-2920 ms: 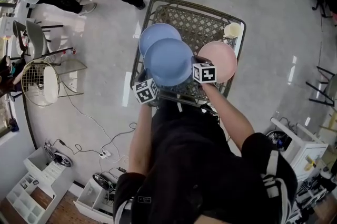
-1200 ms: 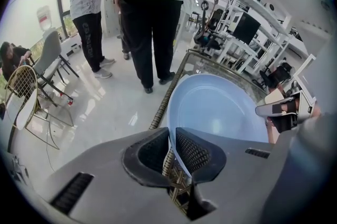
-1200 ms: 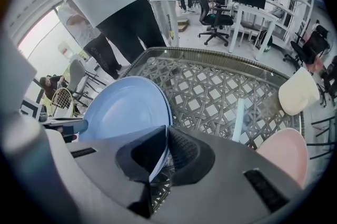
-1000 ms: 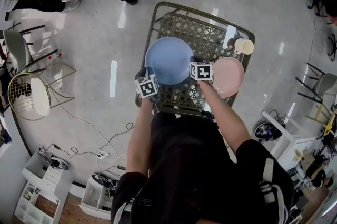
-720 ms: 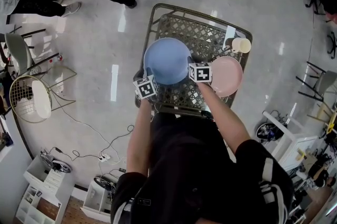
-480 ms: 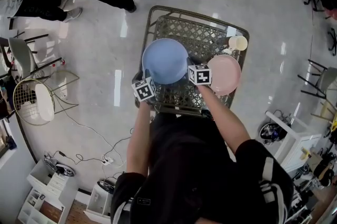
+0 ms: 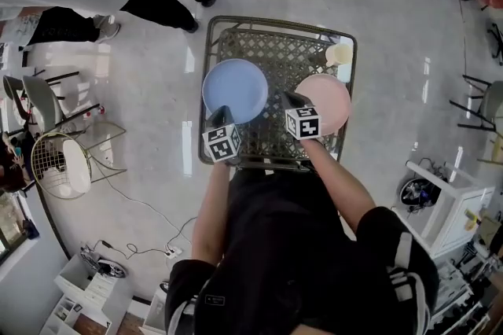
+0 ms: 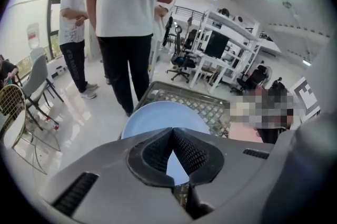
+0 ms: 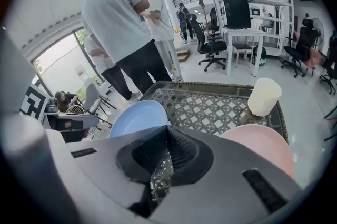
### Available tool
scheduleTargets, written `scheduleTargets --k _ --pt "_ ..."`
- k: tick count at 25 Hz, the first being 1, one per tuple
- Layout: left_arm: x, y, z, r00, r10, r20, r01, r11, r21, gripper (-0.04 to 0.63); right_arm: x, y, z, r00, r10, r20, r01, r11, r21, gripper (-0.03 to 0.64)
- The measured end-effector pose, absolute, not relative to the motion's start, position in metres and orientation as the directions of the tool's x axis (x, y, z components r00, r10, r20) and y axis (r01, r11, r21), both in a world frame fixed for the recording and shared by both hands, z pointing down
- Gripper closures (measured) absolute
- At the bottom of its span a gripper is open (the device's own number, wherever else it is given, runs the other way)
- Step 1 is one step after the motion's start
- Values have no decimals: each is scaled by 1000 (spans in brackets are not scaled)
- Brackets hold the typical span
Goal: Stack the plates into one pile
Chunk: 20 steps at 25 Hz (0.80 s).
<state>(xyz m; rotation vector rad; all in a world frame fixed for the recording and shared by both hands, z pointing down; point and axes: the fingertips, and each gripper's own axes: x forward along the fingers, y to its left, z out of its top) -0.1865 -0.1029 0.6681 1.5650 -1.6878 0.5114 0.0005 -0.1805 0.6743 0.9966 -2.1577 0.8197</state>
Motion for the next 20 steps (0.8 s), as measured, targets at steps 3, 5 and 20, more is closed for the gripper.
scheduleTargets --k 3,5,20 --pt "-151 -114 652 98 -691 716 -973 86 216 580 22 -177 661 -539 -463 704 -813 505 -290 606" --pt "-128 -121 644 129 -700 702 -977 33 212 580 38 -175 654 -541 -487 685 -819 489 -299 607" --pt "19 -145 650 332 -642 691 -943 -237 233 580 190 -145 666 -399 -571 718 -916 280 -287 607"
